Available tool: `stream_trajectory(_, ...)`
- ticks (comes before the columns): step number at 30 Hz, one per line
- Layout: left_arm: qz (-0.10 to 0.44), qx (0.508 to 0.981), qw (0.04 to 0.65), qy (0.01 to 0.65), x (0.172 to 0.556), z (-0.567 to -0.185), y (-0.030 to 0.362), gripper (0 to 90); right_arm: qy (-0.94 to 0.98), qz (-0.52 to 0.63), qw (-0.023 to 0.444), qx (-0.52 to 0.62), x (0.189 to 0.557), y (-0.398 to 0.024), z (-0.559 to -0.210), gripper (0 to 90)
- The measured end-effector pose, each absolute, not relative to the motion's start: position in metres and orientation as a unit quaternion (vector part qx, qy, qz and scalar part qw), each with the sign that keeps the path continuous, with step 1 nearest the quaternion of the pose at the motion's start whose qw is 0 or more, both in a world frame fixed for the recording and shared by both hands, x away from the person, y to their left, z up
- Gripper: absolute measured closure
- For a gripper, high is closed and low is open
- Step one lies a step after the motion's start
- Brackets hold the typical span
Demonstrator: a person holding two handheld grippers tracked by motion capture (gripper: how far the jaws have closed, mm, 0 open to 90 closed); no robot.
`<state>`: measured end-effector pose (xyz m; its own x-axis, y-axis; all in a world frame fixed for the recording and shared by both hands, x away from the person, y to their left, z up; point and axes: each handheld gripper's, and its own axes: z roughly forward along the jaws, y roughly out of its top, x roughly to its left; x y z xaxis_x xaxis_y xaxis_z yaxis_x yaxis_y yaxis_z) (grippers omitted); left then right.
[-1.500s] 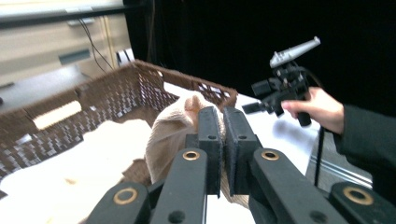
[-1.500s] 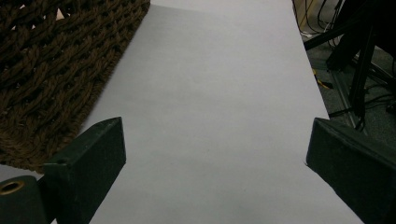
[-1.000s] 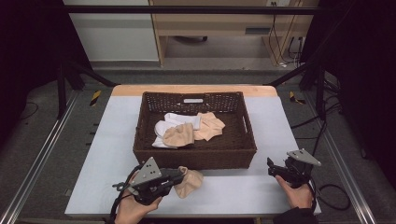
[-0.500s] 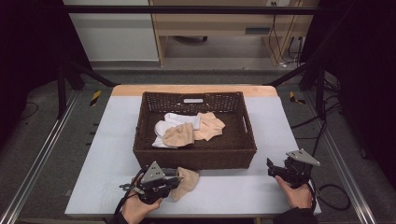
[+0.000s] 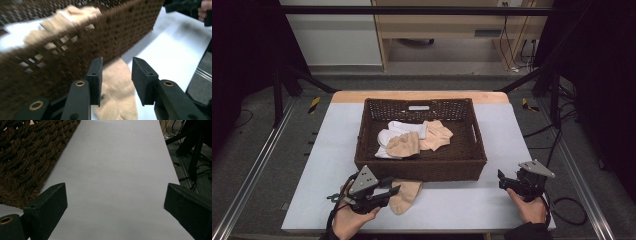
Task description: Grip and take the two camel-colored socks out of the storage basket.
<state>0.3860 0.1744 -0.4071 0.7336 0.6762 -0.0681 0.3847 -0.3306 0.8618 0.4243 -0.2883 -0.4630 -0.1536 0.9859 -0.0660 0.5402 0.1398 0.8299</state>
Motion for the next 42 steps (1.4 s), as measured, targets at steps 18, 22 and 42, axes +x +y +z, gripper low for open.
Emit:
stream_trajectory(18,0.215,0.774,0.494,0.333,0.437,-0.345,0.170,55.3,0.678,0.339,0.330,0.562,0.425,-0.288,-0.462,4.9)
stream_trajectory(22,0.217,0.769,0.499,0.337,0.451,-0.337,0.166,54.6,0.678,0.338,0.330,0.563,0.425,-0.289,-0.462,4.9)
stream_trajectory(42,0.233,0.768,0.471,0.366,0.534,-0.342,0.138,53.5,0.679,0.339,0.330,0.561,0.426,-0.289,-0.462,4.9)
